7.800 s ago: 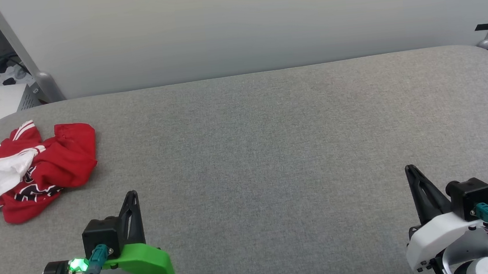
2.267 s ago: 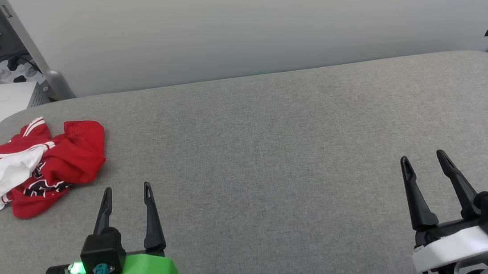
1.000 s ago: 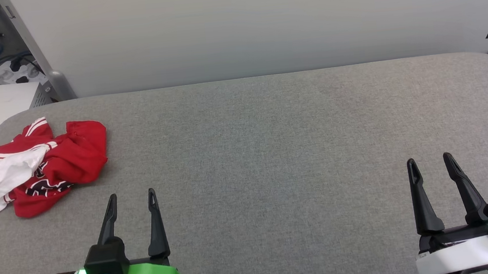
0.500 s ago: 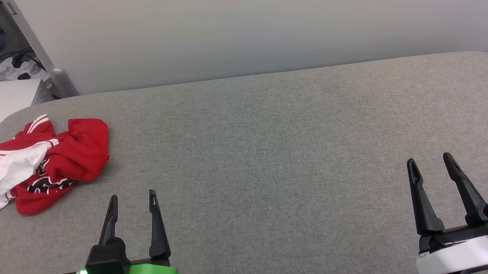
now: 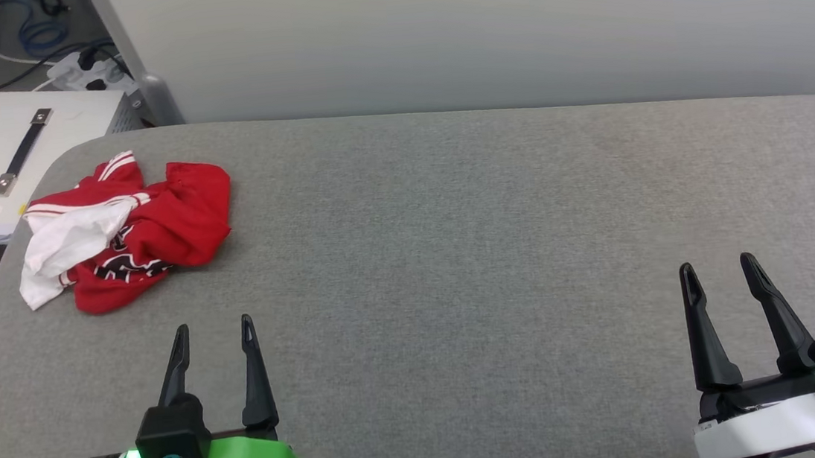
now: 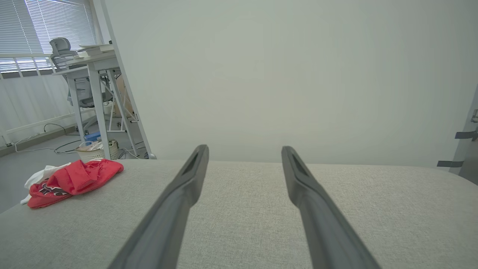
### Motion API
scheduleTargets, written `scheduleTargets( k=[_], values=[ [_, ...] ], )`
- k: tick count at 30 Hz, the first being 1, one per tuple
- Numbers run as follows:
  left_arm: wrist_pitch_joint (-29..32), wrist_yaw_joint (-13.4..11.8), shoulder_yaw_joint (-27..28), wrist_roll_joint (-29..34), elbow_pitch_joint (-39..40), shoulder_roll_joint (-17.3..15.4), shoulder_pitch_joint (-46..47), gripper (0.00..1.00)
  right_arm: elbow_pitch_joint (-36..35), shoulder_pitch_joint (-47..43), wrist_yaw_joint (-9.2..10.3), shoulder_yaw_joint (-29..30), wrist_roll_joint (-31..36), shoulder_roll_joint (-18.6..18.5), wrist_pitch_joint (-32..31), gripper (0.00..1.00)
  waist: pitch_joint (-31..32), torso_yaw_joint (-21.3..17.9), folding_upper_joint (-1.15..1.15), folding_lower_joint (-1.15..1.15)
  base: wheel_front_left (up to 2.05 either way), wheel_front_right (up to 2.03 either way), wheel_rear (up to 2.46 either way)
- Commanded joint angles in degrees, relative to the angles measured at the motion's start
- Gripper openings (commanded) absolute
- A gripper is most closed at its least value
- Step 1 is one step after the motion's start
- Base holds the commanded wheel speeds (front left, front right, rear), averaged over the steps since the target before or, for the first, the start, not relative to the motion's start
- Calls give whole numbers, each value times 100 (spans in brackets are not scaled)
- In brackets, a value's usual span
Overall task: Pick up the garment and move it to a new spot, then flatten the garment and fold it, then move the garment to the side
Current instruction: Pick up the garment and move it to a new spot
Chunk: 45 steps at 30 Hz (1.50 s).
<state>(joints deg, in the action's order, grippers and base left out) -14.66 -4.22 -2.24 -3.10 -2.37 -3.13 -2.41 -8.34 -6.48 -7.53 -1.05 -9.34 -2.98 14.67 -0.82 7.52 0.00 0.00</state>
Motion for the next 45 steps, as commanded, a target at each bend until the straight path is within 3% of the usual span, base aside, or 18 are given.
scheduleTargets(
  k=[1,25,33,41,45],
  values=[
    [-34,-16,13,-39,-11,25,79,100,-30,8,4,-16,9,11,33,100,-79,275,0,0,0,0,0],
    [-34,-135,191,-300,-19,25,192,100,-36,137,4,-117,120,11,33,100,-308,1979,0,0,0,0,0],
    [-34,-157,277,-372,-33,25,152,100,-14,159,4,-154,138,11,33,100,-311,2146,0,0,0,0,0],
    [-34,-156,354,-518,-34,25,183,100,-10,161,4,-207,142,11,33,100,-337,2070,0,0,0,0,0],
    [-34,-22,495,-616,-54,25,448,100,-41,207,4,-246,185,11,33,100,-441,1979,0,0,0,0,0]
  ],
)
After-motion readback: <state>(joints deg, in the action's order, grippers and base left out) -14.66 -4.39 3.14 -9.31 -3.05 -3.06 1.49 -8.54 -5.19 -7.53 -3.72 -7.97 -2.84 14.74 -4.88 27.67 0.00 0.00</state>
